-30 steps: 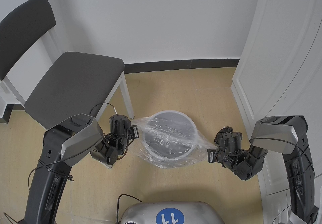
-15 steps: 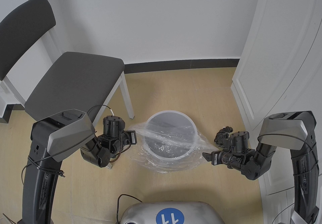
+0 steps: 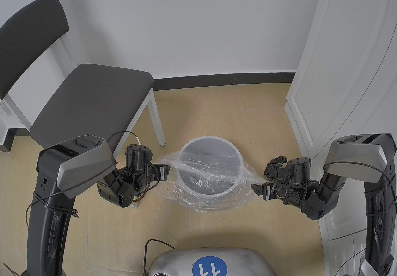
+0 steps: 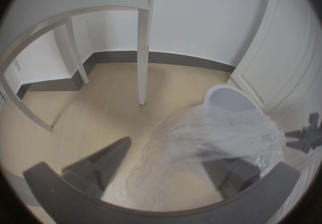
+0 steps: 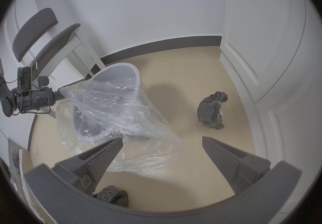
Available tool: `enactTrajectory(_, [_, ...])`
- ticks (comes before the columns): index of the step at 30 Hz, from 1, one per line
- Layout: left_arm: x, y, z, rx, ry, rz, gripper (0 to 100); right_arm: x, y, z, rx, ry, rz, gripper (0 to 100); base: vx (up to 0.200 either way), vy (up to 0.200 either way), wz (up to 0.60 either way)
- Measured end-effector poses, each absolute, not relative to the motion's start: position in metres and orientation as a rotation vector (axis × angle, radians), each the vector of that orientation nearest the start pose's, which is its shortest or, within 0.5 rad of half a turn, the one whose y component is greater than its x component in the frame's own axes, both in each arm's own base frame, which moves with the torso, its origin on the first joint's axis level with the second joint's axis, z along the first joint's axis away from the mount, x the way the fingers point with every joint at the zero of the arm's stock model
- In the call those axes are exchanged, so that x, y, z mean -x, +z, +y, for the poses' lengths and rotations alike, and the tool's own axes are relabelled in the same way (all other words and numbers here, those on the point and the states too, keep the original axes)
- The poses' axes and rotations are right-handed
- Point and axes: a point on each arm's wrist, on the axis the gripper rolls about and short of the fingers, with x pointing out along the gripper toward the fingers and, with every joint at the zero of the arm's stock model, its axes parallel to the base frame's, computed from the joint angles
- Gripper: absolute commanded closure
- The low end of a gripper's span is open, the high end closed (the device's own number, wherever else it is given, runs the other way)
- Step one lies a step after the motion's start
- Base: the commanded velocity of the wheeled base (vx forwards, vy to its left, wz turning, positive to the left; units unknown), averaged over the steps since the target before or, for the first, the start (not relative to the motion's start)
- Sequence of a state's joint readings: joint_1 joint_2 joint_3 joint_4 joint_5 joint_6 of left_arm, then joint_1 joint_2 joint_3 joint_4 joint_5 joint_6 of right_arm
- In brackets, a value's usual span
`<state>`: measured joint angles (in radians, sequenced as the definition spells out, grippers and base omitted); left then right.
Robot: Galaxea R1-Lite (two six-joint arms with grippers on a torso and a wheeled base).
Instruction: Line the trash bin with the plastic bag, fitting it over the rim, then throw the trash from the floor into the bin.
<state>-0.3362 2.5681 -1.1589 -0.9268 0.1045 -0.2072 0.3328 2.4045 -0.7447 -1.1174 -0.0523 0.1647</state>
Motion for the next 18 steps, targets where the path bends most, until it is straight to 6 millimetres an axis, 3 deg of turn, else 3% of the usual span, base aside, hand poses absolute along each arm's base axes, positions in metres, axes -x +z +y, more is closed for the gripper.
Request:
enactTrajectory(9, [-0.396,-0.034,-0.119,-0.069,-0.249,0.563,0,-0.346,-0.022,0.123,-0.056,0.241,0.537,0,0.000,0.000,0.00])
enactTrajectory(18, [-0.378,-0.008,-0.117,-0.078,-0.285,0.567,0,-0.337,-0.006,0.134,-0.026,0.276,0.503,0,0.000,0.000,0.00])
